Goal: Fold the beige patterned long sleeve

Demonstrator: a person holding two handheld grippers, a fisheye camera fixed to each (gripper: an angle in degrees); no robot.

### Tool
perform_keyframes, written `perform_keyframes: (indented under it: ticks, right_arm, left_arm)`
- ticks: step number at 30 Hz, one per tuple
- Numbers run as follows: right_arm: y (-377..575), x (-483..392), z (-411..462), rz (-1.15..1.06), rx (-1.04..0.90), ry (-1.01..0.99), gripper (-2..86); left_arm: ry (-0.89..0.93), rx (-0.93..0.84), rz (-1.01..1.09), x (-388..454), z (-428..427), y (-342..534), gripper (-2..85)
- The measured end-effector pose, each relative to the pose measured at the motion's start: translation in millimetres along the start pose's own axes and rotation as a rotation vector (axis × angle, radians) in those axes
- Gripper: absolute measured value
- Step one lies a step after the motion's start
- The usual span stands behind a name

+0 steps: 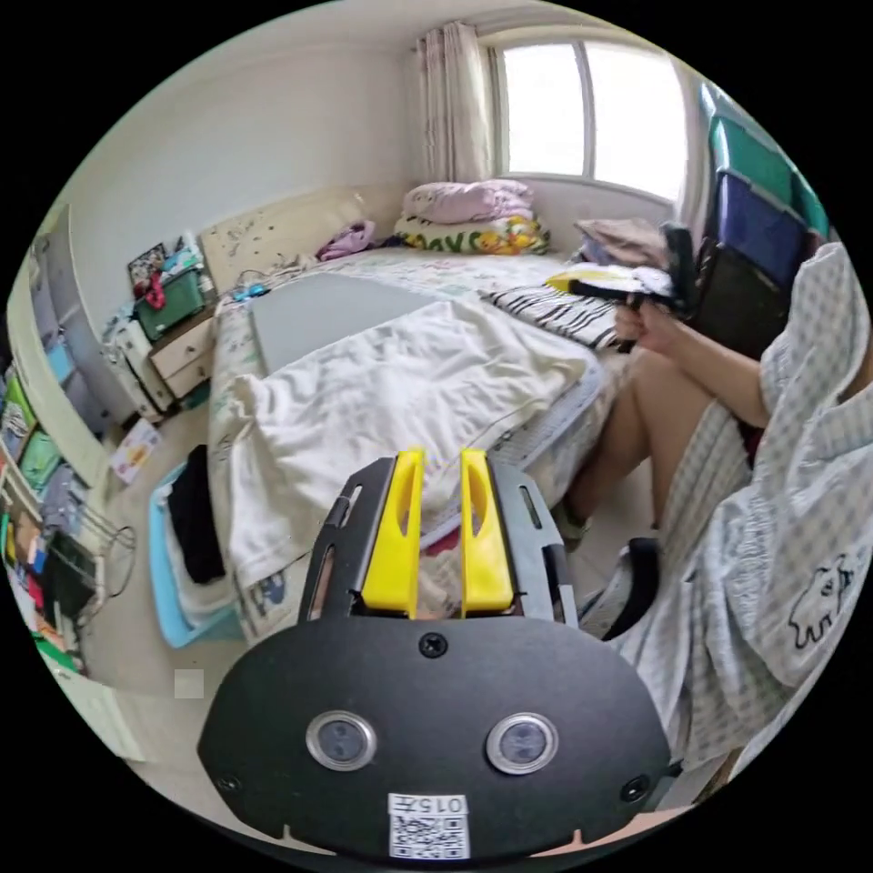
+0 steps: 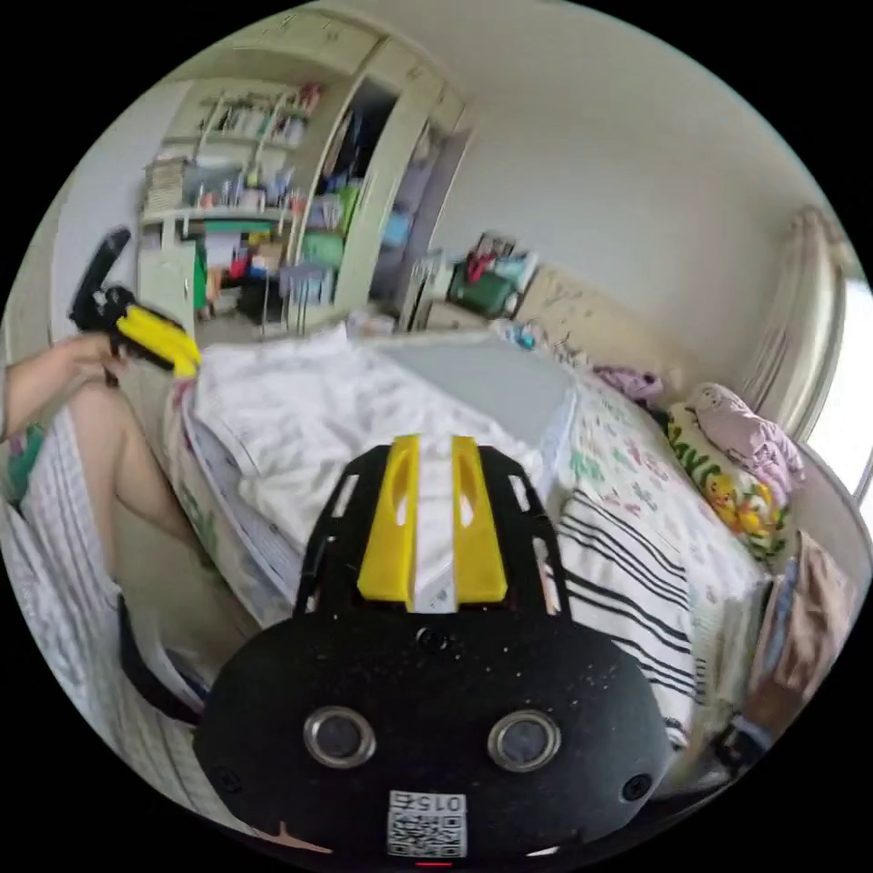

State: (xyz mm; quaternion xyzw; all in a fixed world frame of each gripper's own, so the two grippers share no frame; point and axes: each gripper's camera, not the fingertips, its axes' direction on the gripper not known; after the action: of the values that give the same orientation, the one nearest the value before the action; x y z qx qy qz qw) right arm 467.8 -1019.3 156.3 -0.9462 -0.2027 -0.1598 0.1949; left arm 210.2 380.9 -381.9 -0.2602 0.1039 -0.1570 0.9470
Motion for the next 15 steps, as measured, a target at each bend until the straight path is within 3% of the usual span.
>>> perform_keyframes:
  ticks: [1,2,3,4,6,9,12,15]
  right_arm:
    - [-11,18,2,0.052,0.06,-0.384,5.0]
    - [-16,26,9,0.067,0.061,-0.525,5.4]
    - [-29,29,32,0.08,-0.047,-0.546,6.1]
    - [-38,11,51,0.009,-0.165,-0.308,7.0]
    - [-53,-14,64,-0.061,-0.147,-0.135,7.9]
    - [-84,-33,88,-0.137,-0.134,-0.463,7.4]
    - [-108,-63,133,-0.252,-0.254,-0.363,9.0]
    - [-137,-81,175,-0.302,-0.336,-0.409,9.7]
  left_arm:
    - [0.06,0.037,-0.007,-1,-2,3,6.3]
    - [0.113,0.097,-0.039,-6,-7,9,6.4]
    - [0.083,0.107,-0.077,-11,-9,14,6.3]
    - [0.054,0.098,-0.089,-13,-10,16,6.3]
    - [-0.011,0.061,-0.098,-18,-12,24,6.6]
    - [-0.024,0.005,-0.064,-18,-12,34,7.4]
    - [-0.053,-0.062,0.039,-9,-9,41,7.9]
    - [-0.022,-0.118,0.119,-4,-3,50,8.2]
